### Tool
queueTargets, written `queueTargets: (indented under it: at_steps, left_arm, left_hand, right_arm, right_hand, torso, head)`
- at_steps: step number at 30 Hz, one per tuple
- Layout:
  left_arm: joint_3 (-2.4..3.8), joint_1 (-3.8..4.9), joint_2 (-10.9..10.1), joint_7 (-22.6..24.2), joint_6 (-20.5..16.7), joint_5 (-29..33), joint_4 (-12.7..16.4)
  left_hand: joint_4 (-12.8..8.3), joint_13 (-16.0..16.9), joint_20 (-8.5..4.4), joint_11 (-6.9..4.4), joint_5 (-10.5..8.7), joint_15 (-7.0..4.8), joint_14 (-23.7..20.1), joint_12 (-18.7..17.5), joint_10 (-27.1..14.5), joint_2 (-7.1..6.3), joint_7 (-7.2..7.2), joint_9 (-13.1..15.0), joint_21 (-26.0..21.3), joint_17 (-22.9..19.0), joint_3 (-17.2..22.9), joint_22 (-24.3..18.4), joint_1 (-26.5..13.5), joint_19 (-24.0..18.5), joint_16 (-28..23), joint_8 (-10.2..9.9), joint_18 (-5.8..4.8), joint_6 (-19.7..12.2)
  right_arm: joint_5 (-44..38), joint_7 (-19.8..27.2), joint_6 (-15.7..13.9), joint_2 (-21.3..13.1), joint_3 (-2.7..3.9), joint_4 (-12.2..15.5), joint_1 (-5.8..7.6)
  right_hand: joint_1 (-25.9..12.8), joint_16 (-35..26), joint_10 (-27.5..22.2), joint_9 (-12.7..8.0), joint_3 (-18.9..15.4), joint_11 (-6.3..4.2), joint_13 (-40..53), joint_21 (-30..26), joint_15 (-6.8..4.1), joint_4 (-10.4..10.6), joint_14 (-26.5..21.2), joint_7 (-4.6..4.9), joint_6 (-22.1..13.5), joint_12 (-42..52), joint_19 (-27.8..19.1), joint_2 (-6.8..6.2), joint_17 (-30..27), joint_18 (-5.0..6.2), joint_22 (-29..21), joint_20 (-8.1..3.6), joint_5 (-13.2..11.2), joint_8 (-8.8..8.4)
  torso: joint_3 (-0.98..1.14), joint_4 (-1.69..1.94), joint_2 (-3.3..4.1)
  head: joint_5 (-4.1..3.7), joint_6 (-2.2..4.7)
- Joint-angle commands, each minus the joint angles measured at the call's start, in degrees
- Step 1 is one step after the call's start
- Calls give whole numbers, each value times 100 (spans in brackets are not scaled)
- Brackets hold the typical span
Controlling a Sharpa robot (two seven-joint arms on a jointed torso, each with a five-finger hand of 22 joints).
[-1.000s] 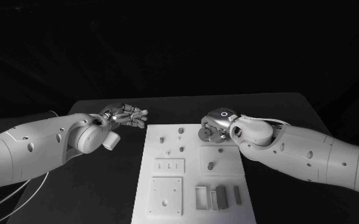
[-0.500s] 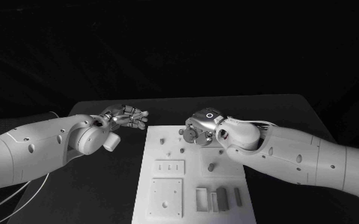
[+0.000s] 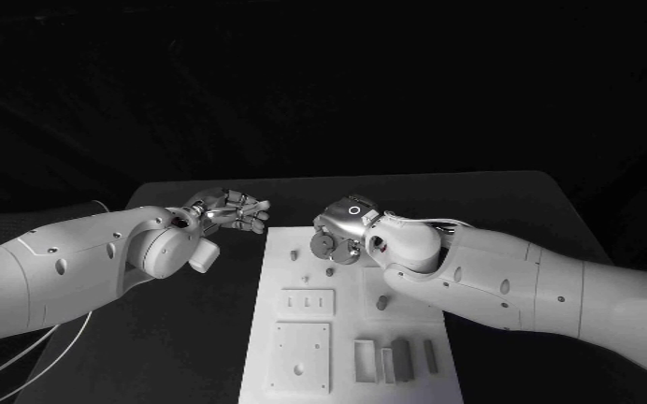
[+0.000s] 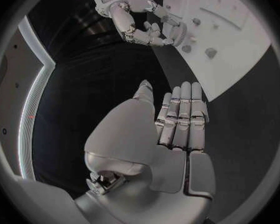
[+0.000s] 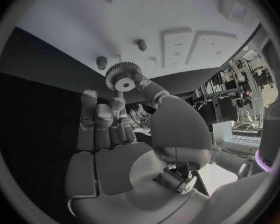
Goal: Assemble the parts on the task board
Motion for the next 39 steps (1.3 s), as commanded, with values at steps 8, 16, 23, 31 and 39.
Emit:
queueTargets:
  at_steps: [8,16,23,31,39]
  left_arm:
    - [5,4,30,67,35,-14,-16]
    - [5,4,48,71,42,-14,-12]
    - [5,4,48,69,46,-14,-14]
    - [6,4,50,71,48,-14,-7]
    - [6,5,50,70,48,-14,-9]
  left_hand:
    - [0,10,-47,13,-24,0,31,-37,39,14,64,-7,-22,11,-47,-7,67,-6,-33,-24,60,41]
    - [0,11,-47,14,-24,0,32,-40,40,15,65,-7,-23,14,-50,-7,66,-5,-37,-25,59,41]
    - [-1,12,-47,14,-24,0,33,-44,39,14,66,-9,-25,17,-52,-7,68,-5,-40,-28,59,36]
    - [2,13,-46,15,-24,1,34,-48,40,16,68,-9,-27,21,-56,-7,61,-4,-45,-31,58,33]
    - [1,14,-46,16,-24,1,35,-51,40,16,69,-9,-28,25,-59,-6,58,-3,-49,-32,58,32]
  right_arm:
    - [-122,3,191,192,-63,-308,-42]
    - [-125,11,224,266,-86,-359,-47]
    - [-141,29,243,333,-98,-419,-54]
    - [-152,35,254,405,-102,-483,-55]
    - [-164,40,239,468,-110,-615,-72]
  right_hand:
    - [17,-24,-13,147,37,17,-22,6,-24,-26,12,198,214,27,43,16,-10,91,59,-8,15,10]
    - [11,-28,-21,144,38,23,-38,0,-19,-37,8,204,198,28,36,15,-10,91,59,-7,14,-3]
    - [8,-28,-23,143,40,25,-43,-1,-17,-39,8,207,194,31,36,22,-10,91,59,-6,14,-7]
    - [6,-28,-25,142,40,27,-47,-2,-15,-43,8,208,193,33,35,24,-10,91,59,-6,14,-10]
    - [6,-29,-26,141,41,29,-53,-3,-13,-49,8,210,189,37,34,26,-10,91,60,-6,14,-14]
  torso:
    - [15,-18,5]
    - [9,-24,1]
    - [12,-11,0]
    - [11,-23,1]
    - [13,-20,2]
  head:
    - [45,-13]
    - [40,-30]
    - [48,-38]
    - [54,-29]
    - [43,-27]
